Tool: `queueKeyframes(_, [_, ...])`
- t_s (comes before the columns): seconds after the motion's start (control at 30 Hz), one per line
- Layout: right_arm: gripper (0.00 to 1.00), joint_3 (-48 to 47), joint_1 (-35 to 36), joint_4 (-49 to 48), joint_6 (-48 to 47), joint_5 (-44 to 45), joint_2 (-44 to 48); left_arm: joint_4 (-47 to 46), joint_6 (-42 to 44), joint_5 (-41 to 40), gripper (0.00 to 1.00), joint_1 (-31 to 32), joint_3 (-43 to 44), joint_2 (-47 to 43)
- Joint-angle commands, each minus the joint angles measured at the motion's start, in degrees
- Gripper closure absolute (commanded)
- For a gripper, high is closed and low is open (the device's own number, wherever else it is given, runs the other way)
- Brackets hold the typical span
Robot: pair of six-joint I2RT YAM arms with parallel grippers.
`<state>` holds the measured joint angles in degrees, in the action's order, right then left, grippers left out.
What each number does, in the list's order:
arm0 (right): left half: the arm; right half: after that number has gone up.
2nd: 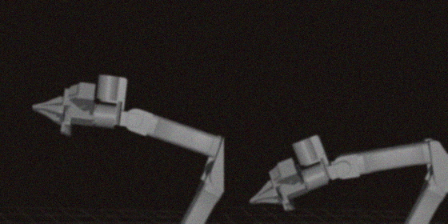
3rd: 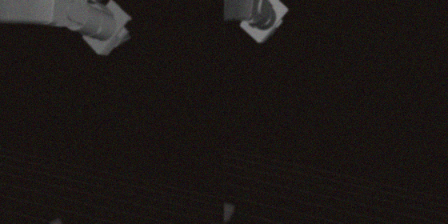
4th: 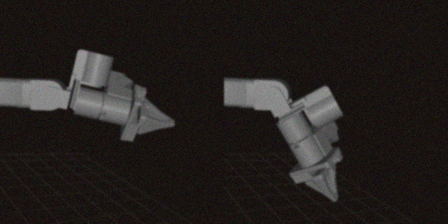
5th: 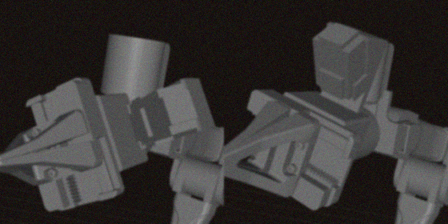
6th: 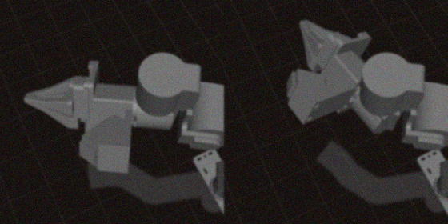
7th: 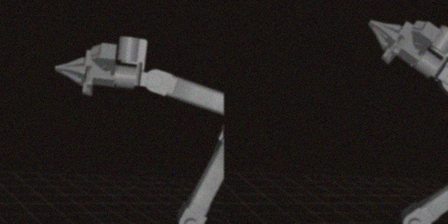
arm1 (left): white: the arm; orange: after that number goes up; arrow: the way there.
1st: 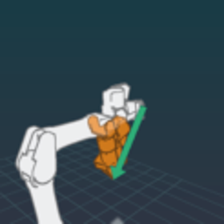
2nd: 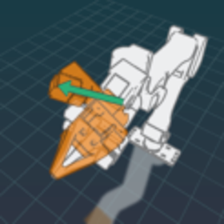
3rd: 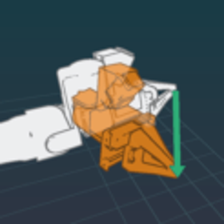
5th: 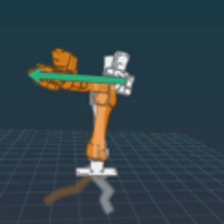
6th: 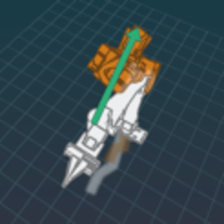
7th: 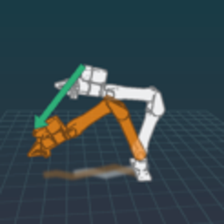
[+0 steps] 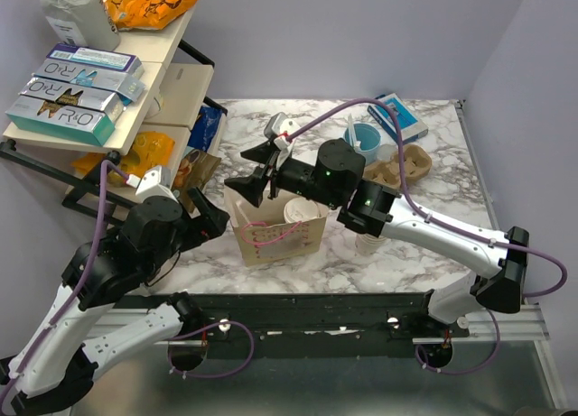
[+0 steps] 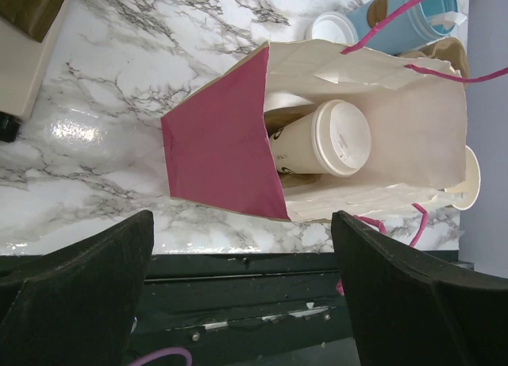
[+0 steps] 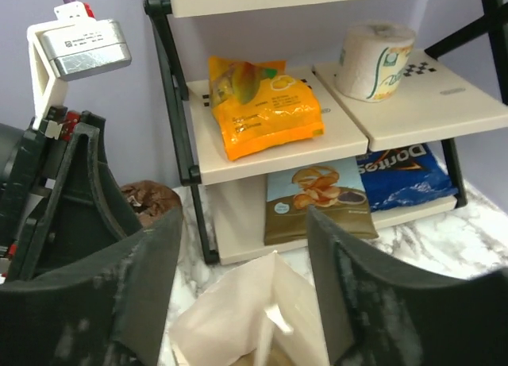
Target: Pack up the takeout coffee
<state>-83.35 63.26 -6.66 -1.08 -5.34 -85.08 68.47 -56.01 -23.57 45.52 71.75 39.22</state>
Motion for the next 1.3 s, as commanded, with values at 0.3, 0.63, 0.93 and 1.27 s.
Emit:
queueKeyframes(0.3, [0.00, -13.9, -4.3, 25.5, 4.4, 23.9, 4.8, 1.8, -0.9, -2.3, 0.01, 0.2, -1.3, 1.3])
queueKeyframes(0.63, [0.00, 6.5, -27.7, 40.0, 20.8, 34.4, 26.0, 1.6, -3.0, -4.7, 0.01, 0.2, -2.0, 2.6])
queueKeyframes(0.93, [0.00, 32.0, -31.3, 38.3, 22.8, 43.7, 46.6, 1.6, -3.1, -6.4, 0.01, 0.2, -2.6, 1.1])
queueKeyframes(1.27, [0.00, 38.4, -31.3, 32.7, 17.9, 44.5, 58.0, 0.7, -4.4, -7.6, 0.01, 0.2, -4.4, -2.0])
